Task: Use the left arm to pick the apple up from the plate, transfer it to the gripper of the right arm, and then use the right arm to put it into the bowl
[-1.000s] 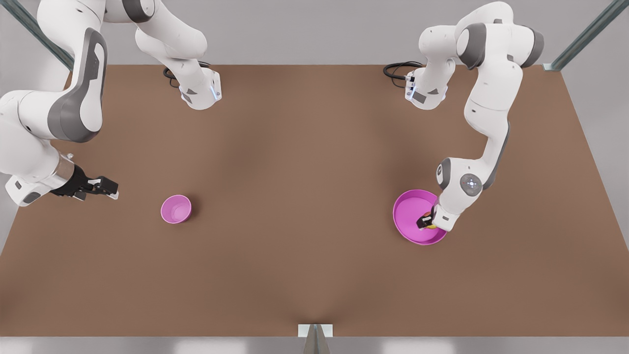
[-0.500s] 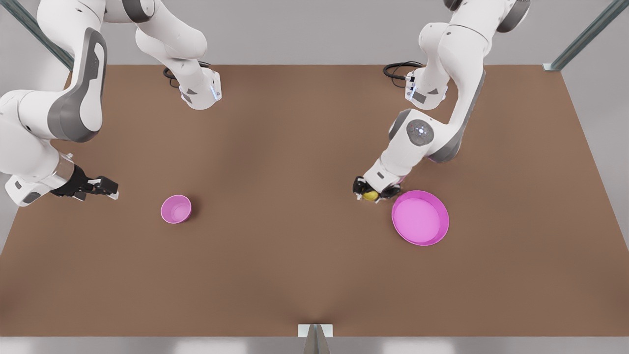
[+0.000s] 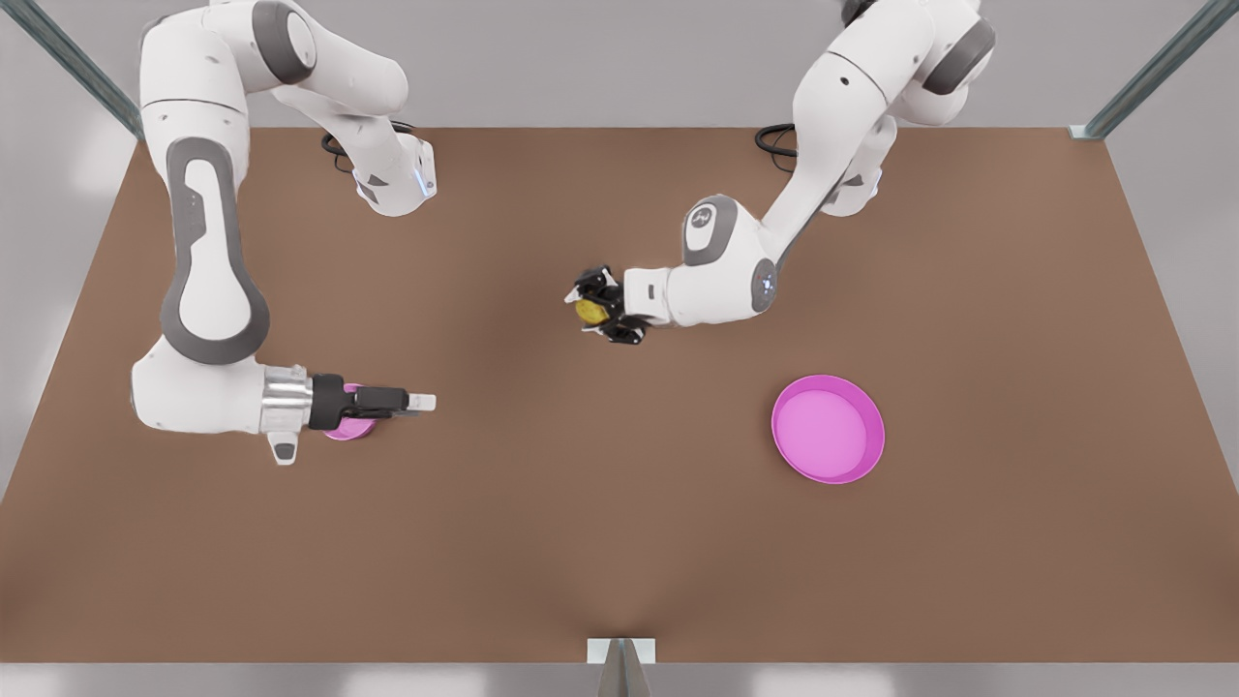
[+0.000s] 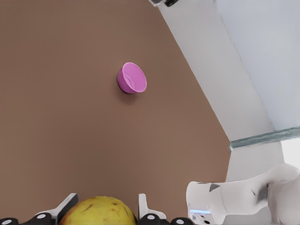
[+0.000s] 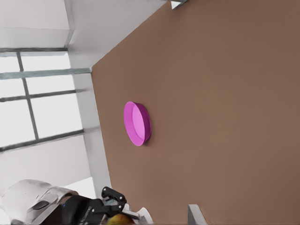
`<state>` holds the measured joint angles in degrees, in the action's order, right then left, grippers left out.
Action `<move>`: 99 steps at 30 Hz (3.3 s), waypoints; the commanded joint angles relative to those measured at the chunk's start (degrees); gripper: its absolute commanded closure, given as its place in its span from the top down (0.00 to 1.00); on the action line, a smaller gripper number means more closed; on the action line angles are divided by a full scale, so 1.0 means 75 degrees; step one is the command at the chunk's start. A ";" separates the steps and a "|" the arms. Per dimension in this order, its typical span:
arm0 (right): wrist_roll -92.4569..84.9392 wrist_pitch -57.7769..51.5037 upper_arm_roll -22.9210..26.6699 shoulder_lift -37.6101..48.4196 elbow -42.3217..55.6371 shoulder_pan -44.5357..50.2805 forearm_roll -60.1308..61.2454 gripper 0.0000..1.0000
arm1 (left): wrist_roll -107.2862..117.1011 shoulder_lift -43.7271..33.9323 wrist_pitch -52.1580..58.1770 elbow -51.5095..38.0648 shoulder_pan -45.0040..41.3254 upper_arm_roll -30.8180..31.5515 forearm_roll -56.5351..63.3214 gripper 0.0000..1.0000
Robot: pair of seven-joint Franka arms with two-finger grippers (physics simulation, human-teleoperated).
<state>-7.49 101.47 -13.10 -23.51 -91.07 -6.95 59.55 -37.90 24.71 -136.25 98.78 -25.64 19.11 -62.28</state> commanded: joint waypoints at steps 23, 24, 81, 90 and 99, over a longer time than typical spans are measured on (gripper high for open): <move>-0.6326 -0.0849 -0.0538 -0.3147 0.0881 0.0071 0.1986 1.00 | -1.3439 0.4510 -0.2341 -0.5553 -0.0601 0.0300 -0.2207 0.67; -0.6349 -0.0849 -0.0538 -0.3147 0.0892 0.0130 0.1997 1.00 | -1.3439 0.4521 -0.2341 -0.5553 -0.0601 0.0300 -0.2207 0.67; -0.7064 -0.1025 -0.0620 -0.3111 0.0775 -0.1417 -0.0240 0.69 | 0.2716 0.0116 0.6552 -0.3924 0.1907 -0.1973 0.8853 1.00; -0.7510 -0.1283 -0.0725 -0.2479 0.0857 -0.2237 -0.3943 0.70 | 0.5510 -0.1913 0.6107 -0.2163 0.3068 -0.2418 0.8621 1.00; -0.8471 -0.0955 -0.0913 -0.2361 0.0986 -0.2343 -0.6651 0.71 | 0.5487 -0.1689 0.6413 -0.2471 0.3091 -0.2430 0.8633 1.00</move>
<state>-63.80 93.59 -19.85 -41.33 -83.69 -24.49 15.60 -35.50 12.10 -89.39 80.30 -2.42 0.88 2.28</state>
